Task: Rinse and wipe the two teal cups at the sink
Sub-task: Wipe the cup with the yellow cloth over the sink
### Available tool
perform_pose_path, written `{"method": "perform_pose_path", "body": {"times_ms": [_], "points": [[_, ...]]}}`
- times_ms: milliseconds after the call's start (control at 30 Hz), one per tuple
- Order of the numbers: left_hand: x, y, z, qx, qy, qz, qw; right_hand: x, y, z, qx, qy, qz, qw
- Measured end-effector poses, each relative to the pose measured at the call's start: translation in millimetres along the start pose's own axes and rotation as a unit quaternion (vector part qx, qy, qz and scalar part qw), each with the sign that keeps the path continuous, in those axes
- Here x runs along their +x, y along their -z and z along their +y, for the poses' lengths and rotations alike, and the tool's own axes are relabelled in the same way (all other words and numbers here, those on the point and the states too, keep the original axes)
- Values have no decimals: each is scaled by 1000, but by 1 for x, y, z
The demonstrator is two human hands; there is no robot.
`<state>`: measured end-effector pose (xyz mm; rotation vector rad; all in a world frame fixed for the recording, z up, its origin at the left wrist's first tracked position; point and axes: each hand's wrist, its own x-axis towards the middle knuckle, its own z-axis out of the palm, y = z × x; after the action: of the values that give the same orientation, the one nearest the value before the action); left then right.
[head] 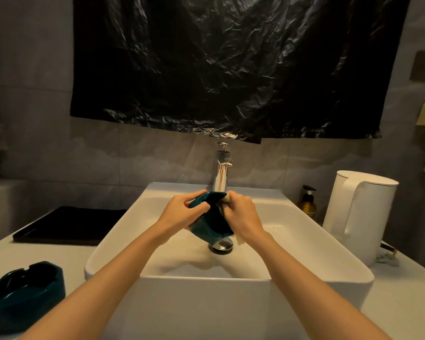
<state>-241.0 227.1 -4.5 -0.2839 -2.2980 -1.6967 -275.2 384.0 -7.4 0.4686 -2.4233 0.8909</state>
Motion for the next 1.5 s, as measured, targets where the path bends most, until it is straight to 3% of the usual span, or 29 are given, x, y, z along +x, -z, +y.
{"method": "perform_pose_path", "body": {"times_ms": [133,367,600,700,833,967,1100,1200,1267,1400,1500], "points": [[-2,-3,3,-41,-24,-3,999,0,0,-6,6,-56,26,998],[-2,2,-4,-25,-27,19,999,5,-10,-3,194,-176,-117,958],[-2,-1,1,-13,-35,-2,999,1,-5,2,48,-79,21,996],[-2,1,1,-16,-38,3,999,3,-6,3,23,-67,-1,997],[-5,4,1,-6,-29,-15,999,3,-10,2,139,-85,-99,982],[-6,-2,1,1,-19,-37,999,3,-5,7,97,-61,-11,993],[-5,-1,1,1,-13,-43,999,0,2,6,-27,-2,-8,1000],[-5,2,0,4,-3,-34,999,-1,3,2,-20,-6,-56,998],[-5,3,0,6,3,-20,1000,-2,-1,0,52,-32,-113,992],[-4,6,-1,2,0,9,1000,-4,4,-6,216,-87,-229,945],[-5,7,0,0,-2,7,1000,-1,3,0,218,-111,-233,941]]}}
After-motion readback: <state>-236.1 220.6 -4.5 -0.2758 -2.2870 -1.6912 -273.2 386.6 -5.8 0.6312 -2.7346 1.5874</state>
